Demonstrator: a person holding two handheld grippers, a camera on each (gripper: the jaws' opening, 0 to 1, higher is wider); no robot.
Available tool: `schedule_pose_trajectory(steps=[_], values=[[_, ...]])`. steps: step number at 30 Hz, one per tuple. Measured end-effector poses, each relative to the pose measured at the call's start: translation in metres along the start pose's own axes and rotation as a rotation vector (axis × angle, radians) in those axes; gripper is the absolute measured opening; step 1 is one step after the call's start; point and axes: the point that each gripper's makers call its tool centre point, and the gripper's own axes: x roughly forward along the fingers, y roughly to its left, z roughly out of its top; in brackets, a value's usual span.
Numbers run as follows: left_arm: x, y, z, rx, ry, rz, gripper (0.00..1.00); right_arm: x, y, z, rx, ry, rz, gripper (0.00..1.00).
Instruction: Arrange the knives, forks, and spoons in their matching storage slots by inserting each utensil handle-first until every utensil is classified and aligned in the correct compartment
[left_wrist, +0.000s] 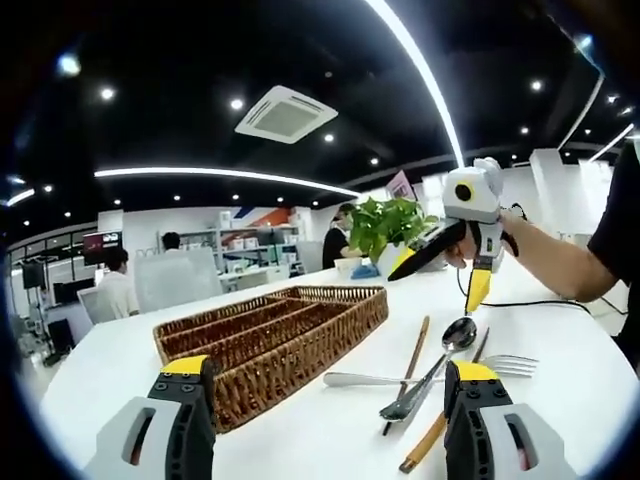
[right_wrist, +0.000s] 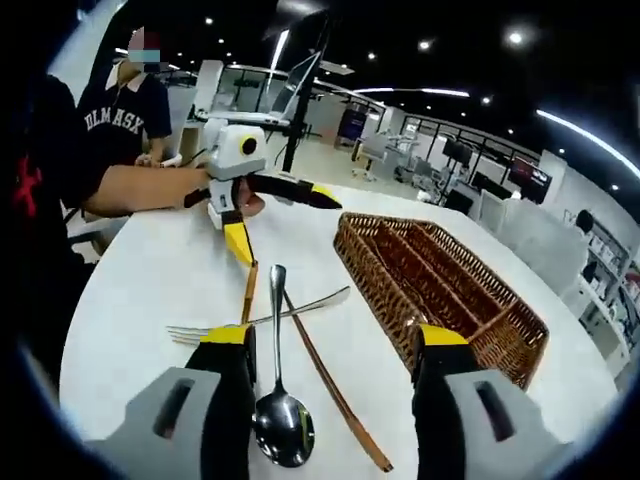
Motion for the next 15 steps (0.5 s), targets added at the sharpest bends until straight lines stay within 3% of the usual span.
schedule_pose_trajectory(steps=[3,7,10,15], values=[[0.0,0.0,0.0,0.002,-0.003,-0.002,1.0,0.007,0.007,-0.016,-0.054,0.038,-0.006,0.63],[-0.001,-0.003,-0.009,0.042,0.052,-0.016,1.0,0.001,0.004,-0.02,-0.024,-0.009,-0.006,0.64],[-0.003,-0.01,-0.017,0.038,0.09,-0.058,0.81,-0.001,0.002,-0.017,0.013,-0.046,0.0,0.62],[0.0,-0.013,-0.019,0.037,0.1,-0.067,0.82,0.006,0.013,-0.016,0.025,-0.043,0.025,0.54]])
